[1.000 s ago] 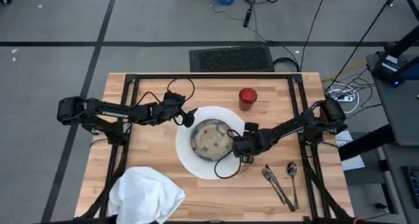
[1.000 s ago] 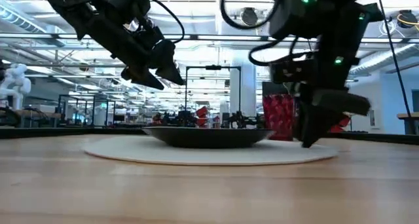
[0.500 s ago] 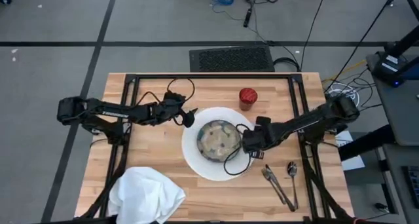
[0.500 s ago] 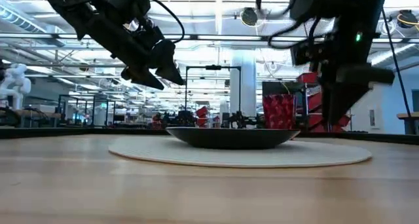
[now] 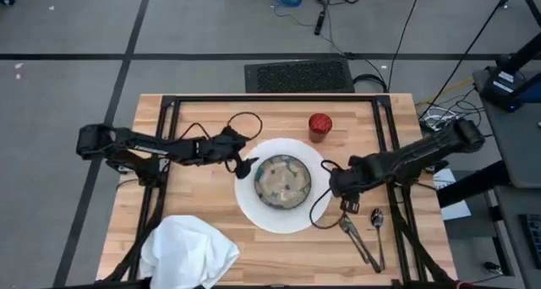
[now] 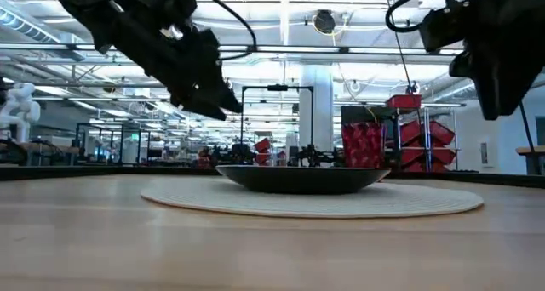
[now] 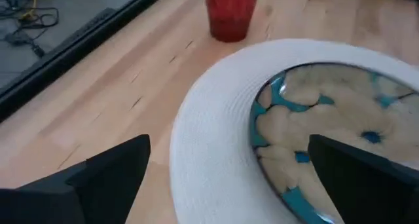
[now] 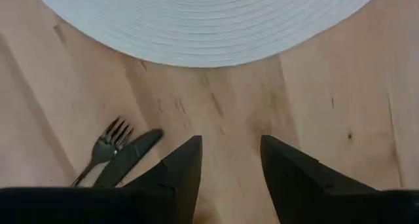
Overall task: Set table place
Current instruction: Put the decorated ceramic plate on the placemat
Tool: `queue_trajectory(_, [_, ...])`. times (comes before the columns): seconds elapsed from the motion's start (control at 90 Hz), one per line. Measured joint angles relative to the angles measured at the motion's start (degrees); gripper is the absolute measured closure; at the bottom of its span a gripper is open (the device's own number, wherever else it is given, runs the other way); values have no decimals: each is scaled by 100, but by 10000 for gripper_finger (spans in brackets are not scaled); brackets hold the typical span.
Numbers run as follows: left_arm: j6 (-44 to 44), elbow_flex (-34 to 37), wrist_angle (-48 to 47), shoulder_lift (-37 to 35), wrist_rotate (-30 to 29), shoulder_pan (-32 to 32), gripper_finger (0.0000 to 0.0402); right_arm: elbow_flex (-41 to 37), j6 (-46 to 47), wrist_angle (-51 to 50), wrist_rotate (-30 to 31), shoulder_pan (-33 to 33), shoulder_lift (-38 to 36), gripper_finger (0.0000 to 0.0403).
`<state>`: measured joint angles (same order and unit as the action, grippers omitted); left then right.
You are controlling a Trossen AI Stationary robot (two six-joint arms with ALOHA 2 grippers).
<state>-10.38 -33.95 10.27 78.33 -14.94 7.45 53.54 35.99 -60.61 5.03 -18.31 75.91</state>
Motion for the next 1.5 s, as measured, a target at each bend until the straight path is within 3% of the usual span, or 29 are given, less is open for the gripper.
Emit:
queue_trajectory(0.133, [-129, 0, 4, 448, 100, 183, 2, 0, -343, 872, 935, 15, 243, 259])
queue_trajectory(0.356, [-303, 0, -5, 944, 101, 552, 2, 2, -1250, 2401, 1652, 178, 936, 259])
queue_trajectory(0.744, [-405, 2, 480, 1680, -31, 948, 2, 2, -2450, 4643, 1587, 153, 2226, 259])
queue_trajectory(1.156, [-410, 4, 514, 1770, -211, 1064, 2, 15, -2809, 4930, 1089, -61, 2559, 259])
queue_trajectory(1.5, [-355, 7, 581, 1619, -157, 1016, 2, 7, -2920, 4960, 1330, -78, 2460, 259])
